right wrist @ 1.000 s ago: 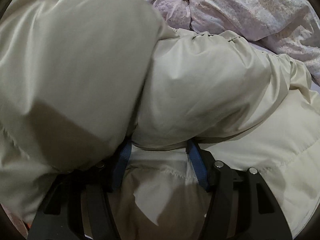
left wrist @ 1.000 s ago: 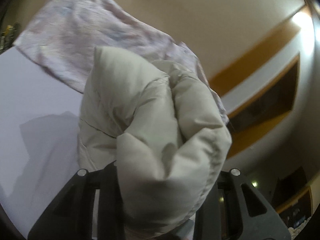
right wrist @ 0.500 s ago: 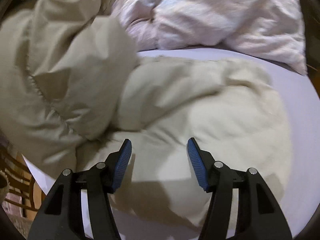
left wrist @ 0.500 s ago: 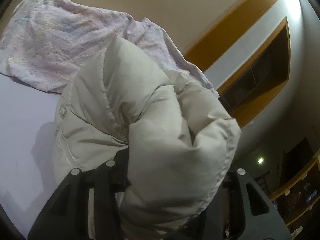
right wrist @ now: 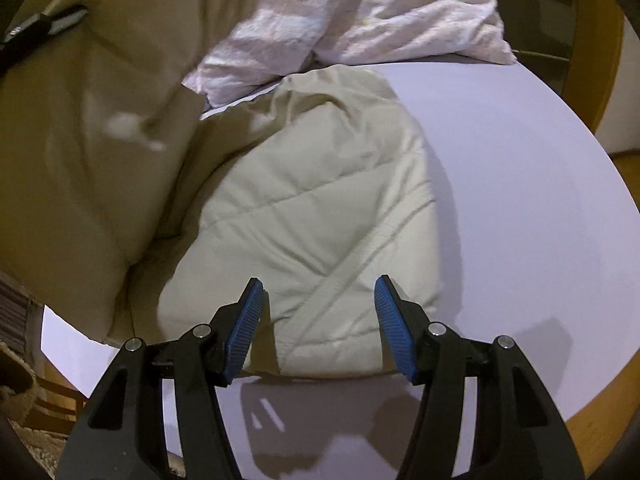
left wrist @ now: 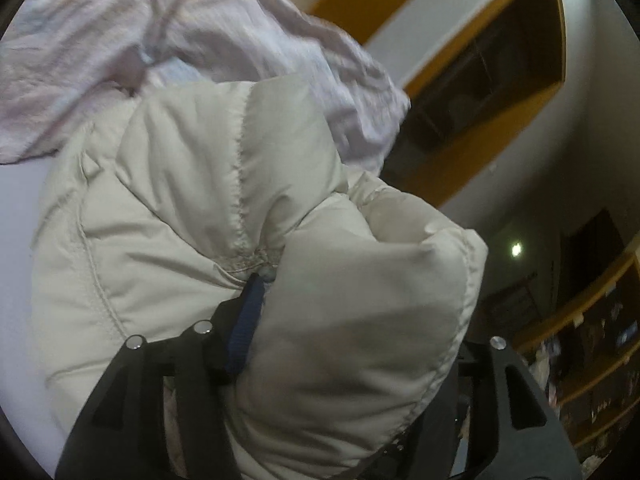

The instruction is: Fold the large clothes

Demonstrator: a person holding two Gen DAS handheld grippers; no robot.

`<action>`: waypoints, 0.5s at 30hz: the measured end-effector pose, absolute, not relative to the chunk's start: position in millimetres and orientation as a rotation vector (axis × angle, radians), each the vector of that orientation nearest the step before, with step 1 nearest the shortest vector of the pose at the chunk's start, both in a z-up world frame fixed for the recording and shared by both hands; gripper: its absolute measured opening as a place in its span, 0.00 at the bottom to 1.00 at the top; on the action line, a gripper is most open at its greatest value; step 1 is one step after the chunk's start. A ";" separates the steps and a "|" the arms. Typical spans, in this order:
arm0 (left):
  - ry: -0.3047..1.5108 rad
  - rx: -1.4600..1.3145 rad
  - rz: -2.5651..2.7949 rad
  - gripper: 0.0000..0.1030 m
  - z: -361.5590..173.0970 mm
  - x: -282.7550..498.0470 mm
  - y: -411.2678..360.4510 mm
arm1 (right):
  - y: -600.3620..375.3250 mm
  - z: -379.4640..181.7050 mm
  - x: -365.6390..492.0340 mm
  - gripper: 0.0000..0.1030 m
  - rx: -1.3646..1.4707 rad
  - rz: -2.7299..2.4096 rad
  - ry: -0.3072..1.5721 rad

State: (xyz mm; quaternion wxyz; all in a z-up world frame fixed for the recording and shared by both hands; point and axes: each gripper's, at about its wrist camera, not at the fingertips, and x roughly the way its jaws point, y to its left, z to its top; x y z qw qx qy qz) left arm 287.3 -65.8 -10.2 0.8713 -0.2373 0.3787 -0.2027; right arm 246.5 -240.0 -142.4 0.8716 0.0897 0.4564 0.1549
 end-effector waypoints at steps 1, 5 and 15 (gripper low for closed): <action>0.820 -0.487 -0.452 0.63 -14.4 291.4 -75.2 | -243.7 -144.0 243.3 0.58 0.190 0.316 0.956; 0.906 -0.528 -0.587 0.92 -23.1 295.0 -97.0 | -256.5 -149.5 237.5 0.58 0.209 0.285 0.978; 0.851 -0.561 -0.589 0.98 13.4 255.9 -54.6 | -271.5 -159.0 240.0 0.58 0.271 0.240 1.016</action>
